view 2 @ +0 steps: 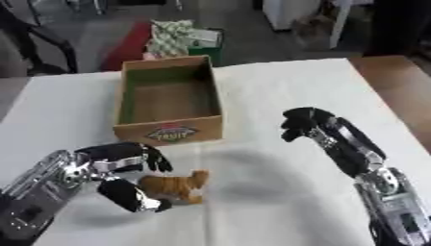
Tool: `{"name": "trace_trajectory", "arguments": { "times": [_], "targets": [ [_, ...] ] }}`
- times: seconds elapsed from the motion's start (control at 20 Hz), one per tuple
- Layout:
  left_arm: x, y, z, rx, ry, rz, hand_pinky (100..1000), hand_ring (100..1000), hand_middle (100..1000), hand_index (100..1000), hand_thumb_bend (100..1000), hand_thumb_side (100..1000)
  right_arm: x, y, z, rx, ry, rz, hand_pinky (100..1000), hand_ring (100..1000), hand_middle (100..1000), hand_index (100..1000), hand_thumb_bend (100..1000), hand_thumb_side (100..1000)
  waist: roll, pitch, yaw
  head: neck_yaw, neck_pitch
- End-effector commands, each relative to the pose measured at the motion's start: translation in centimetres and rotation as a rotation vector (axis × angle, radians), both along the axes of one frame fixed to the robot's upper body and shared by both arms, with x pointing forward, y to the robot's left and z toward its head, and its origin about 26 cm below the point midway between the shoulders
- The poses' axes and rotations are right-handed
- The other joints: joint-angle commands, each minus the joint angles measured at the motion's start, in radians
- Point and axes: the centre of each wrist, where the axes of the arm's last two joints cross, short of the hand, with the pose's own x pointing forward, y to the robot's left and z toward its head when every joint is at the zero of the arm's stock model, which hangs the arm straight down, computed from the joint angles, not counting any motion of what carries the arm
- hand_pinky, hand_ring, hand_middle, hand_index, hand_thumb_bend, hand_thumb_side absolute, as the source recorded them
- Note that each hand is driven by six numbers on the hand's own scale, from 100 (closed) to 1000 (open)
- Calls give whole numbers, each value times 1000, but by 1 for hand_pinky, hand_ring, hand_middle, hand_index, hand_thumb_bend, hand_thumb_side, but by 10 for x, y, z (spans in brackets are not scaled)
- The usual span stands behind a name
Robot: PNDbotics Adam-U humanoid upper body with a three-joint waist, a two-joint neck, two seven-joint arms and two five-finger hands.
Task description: Pick up objects on the table and place them in the box.
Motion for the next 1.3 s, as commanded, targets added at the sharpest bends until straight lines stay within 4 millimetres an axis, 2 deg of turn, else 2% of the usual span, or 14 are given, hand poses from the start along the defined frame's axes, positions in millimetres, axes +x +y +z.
{"name": "trace_trajectory", "arguments": {
  "times": [0.05,0.2,0.25,0.3,0.45,0.65,1.05,1.3],
  "targets": [
    [4,0,0,-6,-28,8,734,782,726,841,402,523,0,-1,8,-12,-21,6,626,618,629,802,100,776,-3,-13,-2,4,-10],
    [7,0,-5,-10,-28,19,731,778,719,836,381,519,0,-1,8,-12,-21,7,626,618,629,802,100,777,-3,-11,-4,5,-10],
    [9,1,-7,-14,-27,28,723,767,700,823,332,483,0,-1,8,-11,-21,7,627,618,629,802,100,777,-4,-11,-5,4,-10],
    [10,1,-9,-18,-27,36,722,766,698,822,326,481,0,-1,8,-11,-21,7,627,618,629,802,100,777,-4,-11,-5,4,-10],
    [13,3,-13,-35,-29,62,701,724,628,780,190,397,0,-1,7,-10,-20,7,627,618,628,801,100,778,-4,-10,-5,5,-10],
    [14,4,-14,-56,-35,83,682,667,567,731,107,343,0,-1,7,-10,-19,7,627,618,628,800,100,778,-5,-11,-5,5,-10],
    [14,6,-15,-64,-16,100,638,552,442,616,100,252,0,-1,7,-11,-17,6,627,618,628,800,100,780,-5,-10,-4,4,-11],
    [12,10,3,-100,-46,113,632,535,420,597,100,251,0,-1,6,-11,-17,6,628,618,628,800,100,779,-4,-12,-2,1,-12]
  ]
}}
